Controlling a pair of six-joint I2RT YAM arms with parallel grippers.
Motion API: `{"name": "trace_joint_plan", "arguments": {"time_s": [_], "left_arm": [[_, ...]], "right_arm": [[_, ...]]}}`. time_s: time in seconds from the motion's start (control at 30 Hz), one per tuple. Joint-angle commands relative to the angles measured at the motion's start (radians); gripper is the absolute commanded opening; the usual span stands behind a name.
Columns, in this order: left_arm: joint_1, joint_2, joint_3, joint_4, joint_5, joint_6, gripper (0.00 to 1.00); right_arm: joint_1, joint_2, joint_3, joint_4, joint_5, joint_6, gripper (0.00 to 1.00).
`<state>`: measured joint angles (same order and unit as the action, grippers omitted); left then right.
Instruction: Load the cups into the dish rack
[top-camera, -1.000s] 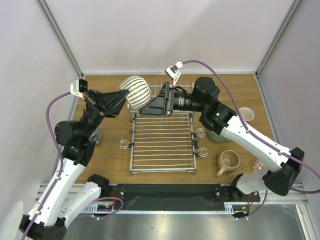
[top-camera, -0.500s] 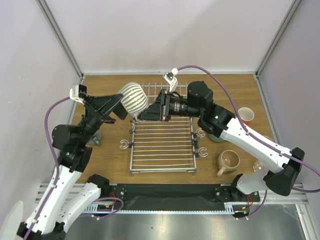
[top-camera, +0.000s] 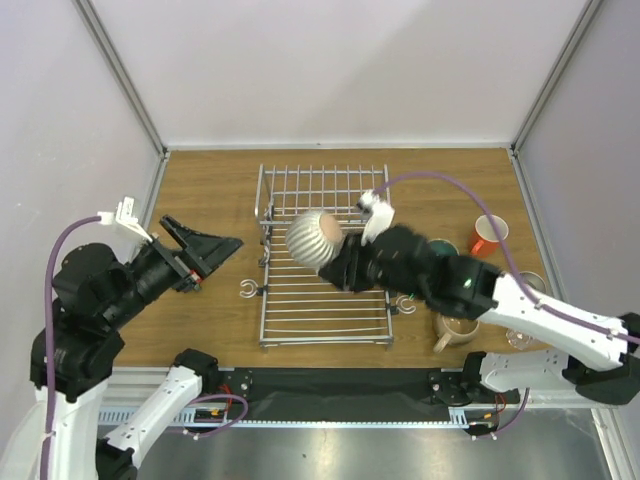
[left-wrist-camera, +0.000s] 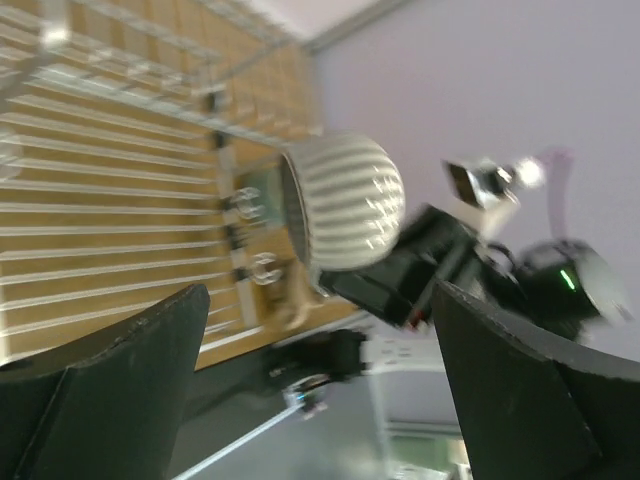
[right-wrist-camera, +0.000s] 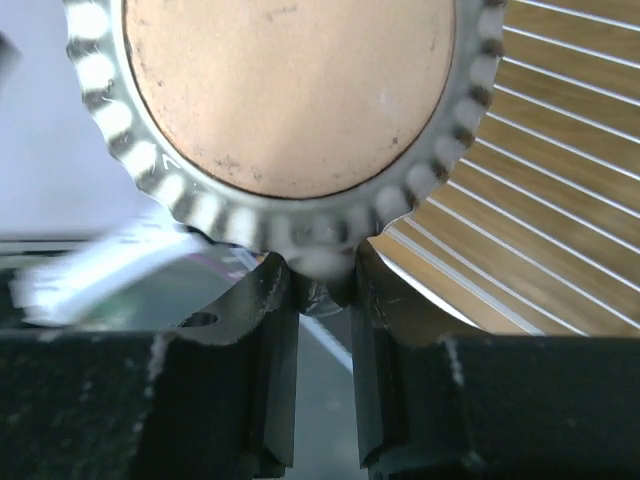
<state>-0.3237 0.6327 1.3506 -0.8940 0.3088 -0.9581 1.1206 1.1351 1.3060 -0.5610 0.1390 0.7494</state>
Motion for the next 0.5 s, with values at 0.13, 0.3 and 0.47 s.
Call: {"name": "trace_joint_plan", "arguments": {"time_s": [0.13,0.3,0.47], "left_arm": [[0.005,0.009,0.122,-0.42,-0.24,0.164,0.97],[0.005,0.015,0.157,-0.51,-0.254,0.185,0.93],[0.006,0.009,0.17,-0.53,-0.231,0.194,0.9]], "right_arm": [[0.353,0.133,-0.123,0.033,0.635,-0.064,0.0],[0.407,0.285,-0.114,0.073,0.77,-0.053,0.0],[0.384,0.409,-0.082,0.088,0.774,-0.091,0.0]]}}
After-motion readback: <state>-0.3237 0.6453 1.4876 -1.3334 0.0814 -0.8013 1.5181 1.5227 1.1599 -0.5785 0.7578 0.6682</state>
